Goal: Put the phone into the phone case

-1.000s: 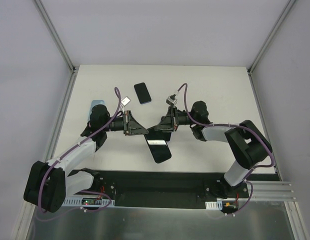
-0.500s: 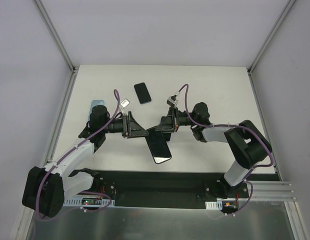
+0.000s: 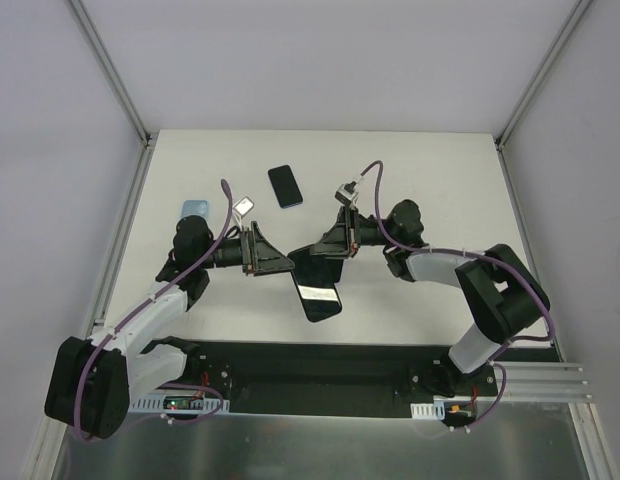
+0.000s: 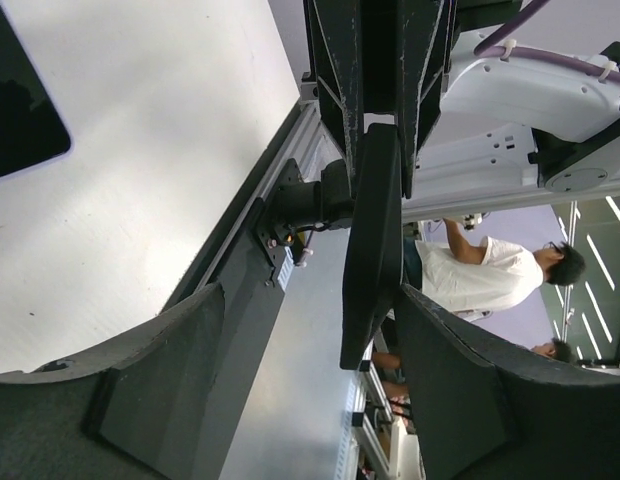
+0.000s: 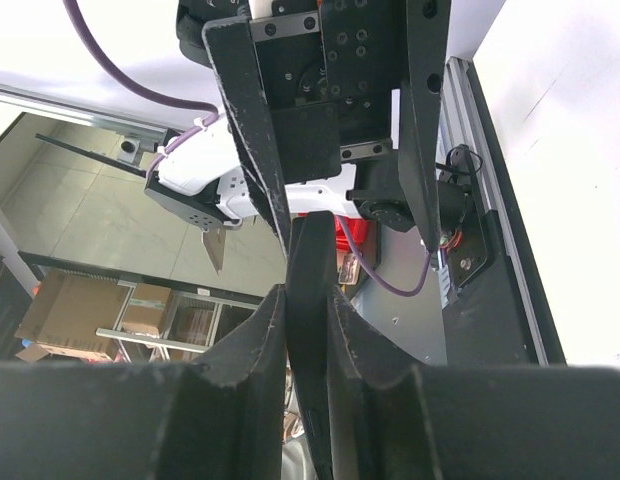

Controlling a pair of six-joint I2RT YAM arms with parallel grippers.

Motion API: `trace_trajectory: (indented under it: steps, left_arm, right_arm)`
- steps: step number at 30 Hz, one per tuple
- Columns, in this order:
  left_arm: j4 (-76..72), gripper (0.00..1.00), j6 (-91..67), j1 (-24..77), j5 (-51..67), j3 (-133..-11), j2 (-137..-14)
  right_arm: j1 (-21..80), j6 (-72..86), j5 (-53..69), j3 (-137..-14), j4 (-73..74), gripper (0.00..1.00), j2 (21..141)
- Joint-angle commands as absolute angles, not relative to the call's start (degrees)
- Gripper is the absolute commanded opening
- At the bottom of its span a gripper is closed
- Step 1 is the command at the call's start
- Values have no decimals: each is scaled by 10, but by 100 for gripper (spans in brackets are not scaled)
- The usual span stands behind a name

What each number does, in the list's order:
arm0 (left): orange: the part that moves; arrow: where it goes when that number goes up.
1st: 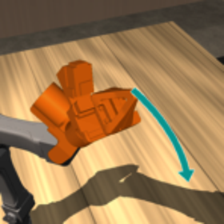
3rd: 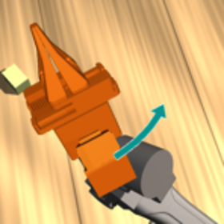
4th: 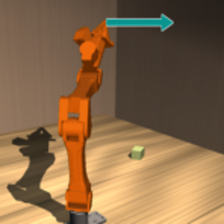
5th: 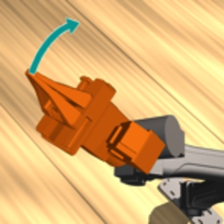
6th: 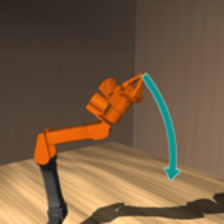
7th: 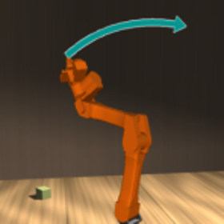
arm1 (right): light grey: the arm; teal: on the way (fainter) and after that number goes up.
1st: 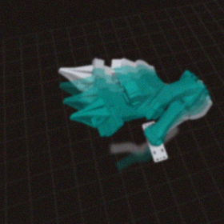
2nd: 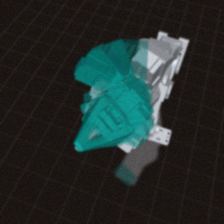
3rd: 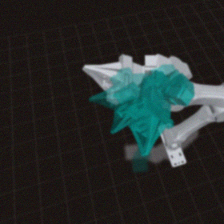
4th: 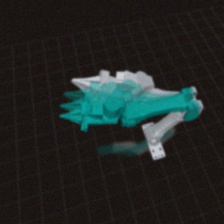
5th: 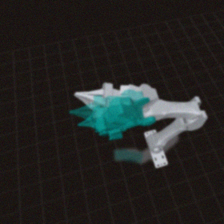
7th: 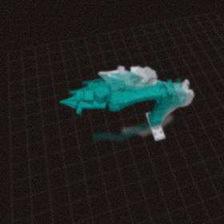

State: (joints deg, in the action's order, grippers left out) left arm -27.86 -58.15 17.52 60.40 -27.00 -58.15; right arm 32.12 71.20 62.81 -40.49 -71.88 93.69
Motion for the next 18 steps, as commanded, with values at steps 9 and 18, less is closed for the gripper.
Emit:
trace_trajectory:
  steps: [9,18]
  left_arm:
    - [-464,12,-683,174,602,-248,-610]
    - [-268,0,-557,174,557,-286,-600]
  right_arm:
    - [327,729,626,-429,-875,15,939]
    - [331,725,633,-418,-876,33,953]
